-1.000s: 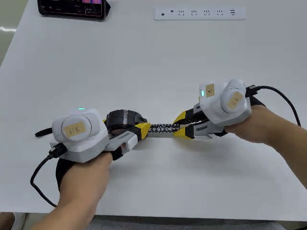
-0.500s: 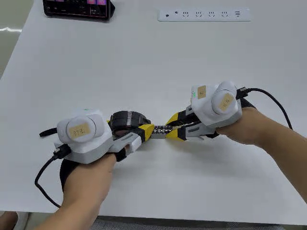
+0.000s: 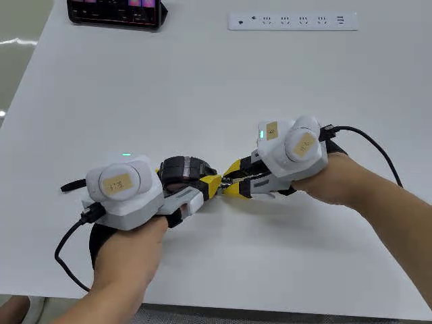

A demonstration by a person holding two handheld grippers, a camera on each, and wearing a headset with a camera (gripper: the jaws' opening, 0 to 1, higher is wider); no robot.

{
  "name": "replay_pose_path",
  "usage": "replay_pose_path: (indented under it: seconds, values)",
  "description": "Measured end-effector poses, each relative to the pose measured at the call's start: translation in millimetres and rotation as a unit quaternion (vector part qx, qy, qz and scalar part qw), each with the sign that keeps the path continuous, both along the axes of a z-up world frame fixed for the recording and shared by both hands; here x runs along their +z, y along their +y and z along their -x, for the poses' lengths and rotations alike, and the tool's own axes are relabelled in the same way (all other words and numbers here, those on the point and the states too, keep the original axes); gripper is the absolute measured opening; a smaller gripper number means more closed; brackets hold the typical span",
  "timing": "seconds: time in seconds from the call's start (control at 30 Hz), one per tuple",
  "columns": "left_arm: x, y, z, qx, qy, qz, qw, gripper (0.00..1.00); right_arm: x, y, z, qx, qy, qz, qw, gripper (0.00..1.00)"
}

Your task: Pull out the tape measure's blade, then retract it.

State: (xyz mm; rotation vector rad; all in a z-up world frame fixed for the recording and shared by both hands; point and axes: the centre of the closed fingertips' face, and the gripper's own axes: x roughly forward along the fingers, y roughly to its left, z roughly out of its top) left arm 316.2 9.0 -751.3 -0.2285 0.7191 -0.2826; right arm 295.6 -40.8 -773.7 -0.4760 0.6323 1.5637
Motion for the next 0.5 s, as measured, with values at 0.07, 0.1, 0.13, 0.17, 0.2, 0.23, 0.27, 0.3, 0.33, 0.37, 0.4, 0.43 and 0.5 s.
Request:
replay_pose_path:
  seconds: [0.07,0.1,0.13,0.17,0.2,0.23,0.27,0.3,0.33,0.37,0.4,0.43,0.5]
  values:
    - [-0.3,0.3,-0.3,0.000,0.001,0.000,1.0000,0.58,0.1,1.6,-0.1,-0.003,0.004,-0.004,1.0000,0.11]
    - [-0.5,0.3,-0.1,-0.001,0.001,-0.001,1.0000,0.58,-0.3,2.2,0.0,-0.003,0.005,-0.006,1.0000,0.11]
    - [-0.6,0.2,0.1,-0.001,0.000,-0.002,1.0000,0.58,-0.6,2.8,0.2,-0.003,0.005,-0.006,1.0000,0.11]
    - [-0.7,0.1,0.2,-0.002,0.000,-0.003,1.0000,0.58,-0.8,3.4,0.4,-0.003,0.005,-0.007,1.0000,0.11]
    - [-0.8,0.1,0.1,-0.002,-0.001,-0.004,1.0000,0.58,-0.4,4.4,0.9,-0.002,0.004,-0.007,1.0000,0.11]
    - [-0.9,0.1,0.0,-0.002,0.000,-0.004,1.0000,0.58,-0.4,5.1,1.0,-0.002,0.004,-0.007,1.0000,0.11]
    - [-1.0,0.1,-0.1,-0.002,-0.001,-0.004,1.0000,0.58,-0.5,6.1,0.9,-0.001,0.004,-0.008,1.0000,0.11]
    - [-1.0,0.0,0.0,-0.004,-0.001,-0.005,1.0000,0.58,-0.6,5.8,0.9,0.000,0.003,-0.008,1.0000,0.11]
    - [-1.0,0.0,0.0,-0.002,0.000,-0.004,1.0000,0.58,-0.5,5.7,0.8,-0.001,0.004,-0.008,1.0000,0.11]
    - [-0.8,0.0,0.1,-0.003,-0.001,-0.005,1.0000,0.58,-0.5,5.6,1.1,-0.001,0.004,-0.009,0.9999,0.11]
    - [-0.7,0.0,0.0,-0.003,-0.001,-0.005,1.0000,0.58,-0.5,5.7,1.1,-0.002,0.005,-0.010,0.9999,0.11]
    - [-0.6,-0.1,0.0,-0.002,-0.001,-0.005,1.0000,0.58,-0.5,5.7,1.2,-0.003,0.005,-0.010,0.9999,0.11]
    - [-0.5,-0.1,0.2,-0.003,0.000,-0.005,1.0000,0.58,-0.7,5.9,1.0,-0.004,0.004,-0.010,0.9999,0.11]
